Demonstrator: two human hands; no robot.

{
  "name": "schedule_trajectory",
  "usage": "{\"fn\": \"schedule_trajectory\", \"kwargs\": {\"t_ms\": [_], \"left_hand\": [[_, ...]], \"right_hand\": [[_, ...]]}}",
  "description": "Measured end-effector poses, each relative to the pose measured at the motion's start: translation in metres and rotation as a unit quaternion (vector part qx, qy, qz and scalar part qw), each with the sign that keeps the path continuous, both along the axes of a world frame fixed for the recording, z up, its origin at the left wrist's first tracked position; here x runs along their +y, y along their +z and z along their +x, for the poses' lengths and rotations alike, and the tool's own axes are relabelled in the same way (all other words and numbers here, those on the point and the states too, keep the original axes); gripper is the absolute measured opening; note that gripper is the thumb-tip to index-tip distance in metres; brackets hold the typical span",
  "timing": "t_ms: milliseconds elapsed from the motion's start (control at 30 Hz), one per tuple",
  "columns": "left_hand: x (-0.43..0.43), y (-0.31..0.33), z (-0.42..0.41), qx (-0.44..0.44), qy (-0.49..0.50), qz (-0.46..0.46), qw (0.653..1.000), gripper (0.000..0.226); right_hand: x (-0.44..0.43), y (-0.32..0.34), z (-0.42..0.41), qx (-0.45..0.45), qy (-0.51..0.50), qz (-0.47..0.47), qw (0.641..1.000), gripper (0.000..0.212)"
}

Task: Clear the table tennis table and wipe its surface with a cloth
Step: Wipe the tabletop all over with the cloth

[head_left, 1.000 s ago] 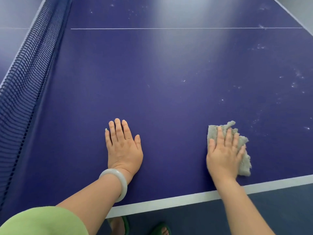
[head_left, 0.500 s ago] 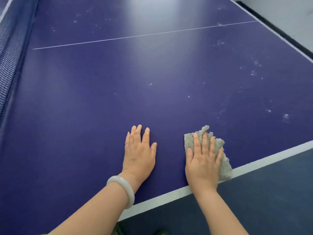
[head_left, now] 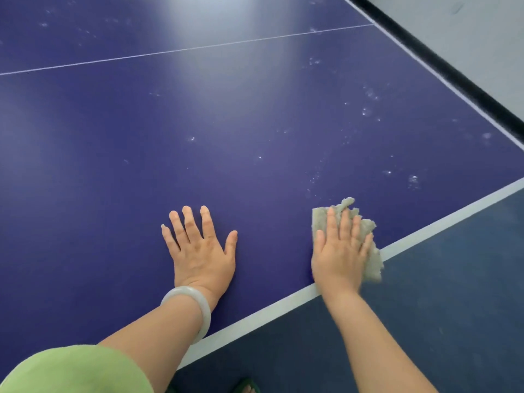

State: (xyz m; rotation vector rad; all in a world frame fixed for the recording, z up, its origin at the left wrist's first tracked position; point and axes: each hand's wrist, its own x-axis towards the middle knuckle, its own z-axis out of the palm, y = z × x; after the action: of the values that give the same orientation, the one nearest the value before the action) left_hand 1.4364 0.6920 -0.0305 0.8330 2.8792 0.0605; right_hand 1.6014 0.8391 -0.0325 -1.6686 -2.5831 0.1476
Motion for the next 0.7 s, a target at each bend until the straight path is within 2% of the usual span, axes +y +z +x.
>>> {"fn": "schedule_trajectory", "kwargs": {"t_ms": [67,133,200,267,333,400,467,500,567,633,700], "left_hand": [[0.0,0.0,0.0,-0.003,0.003,0.006,1.0,0.08],[0.001,-0.001,0.0,-0.001,0.003,0.009,1.0,0.08],[0.002,-0.001,-0.001,-0.001,0.002,0.009,1.0,0.08],[0.002,-0.002,-0.001,0.002,0.001,0.007,1.0,0.079],[0.001,-0.003,-0.001,0.002,0.0,0.007,1.0,0.08],[0.001,-0.004,-0.002,0.003,0.001,0.011,1.0,0.081],[0.002,-0.005,-0.002,0.003,0.0,0.017,1.0,0.081],[0.002,-0.004,-0.002,0.002,0.001,0.019,1.0,0.081],[0.001,-0.004,-0.001,0.002,0.003,0.02,1.0,0.084],[0.001,-0.003,-0.001,0.007,0.002,0.017,1.0,0.086],[0.002,-0.003,-0.002,0.01,0.001,0.017,1.0,0.086]], "right_hand": [[-0.039,-0.004,-0.011,0.015,0.121,0.02,0.992,0.056],[-0.057,-0.008,-0.002,0.01,0.263,0.013,0.965,0.055],[-0.035,-0.008,0.017,0.01,0.304,0.006,0.953,0.054],[0.003,-0.007,0.037,0.005,0.237,0.016,0.971,0.056],[0.043,-0.003,0.049,-0.002,0.103,0.003,0.995,0.058],[0.062,-0.001,0.047,0.0,-0.017,-0.013,1.0,0.055],[0.051,-0.001,0.029,0.015,-0.054,-0.011,0.998,0.056],[0.036,-0.001,0.02,0.018,-0.024,0.003,1.0,0.057],[0.0,-0.004,0.006,0.007,0.116,0.024,0.993,0.06],[-0.02,-0.007,0.011,-0.005,0.266,0.018,0.964,0.057],[-0.001,-0.006,0.027,0.0,0.322,0.002,0.947,0.055]]}}
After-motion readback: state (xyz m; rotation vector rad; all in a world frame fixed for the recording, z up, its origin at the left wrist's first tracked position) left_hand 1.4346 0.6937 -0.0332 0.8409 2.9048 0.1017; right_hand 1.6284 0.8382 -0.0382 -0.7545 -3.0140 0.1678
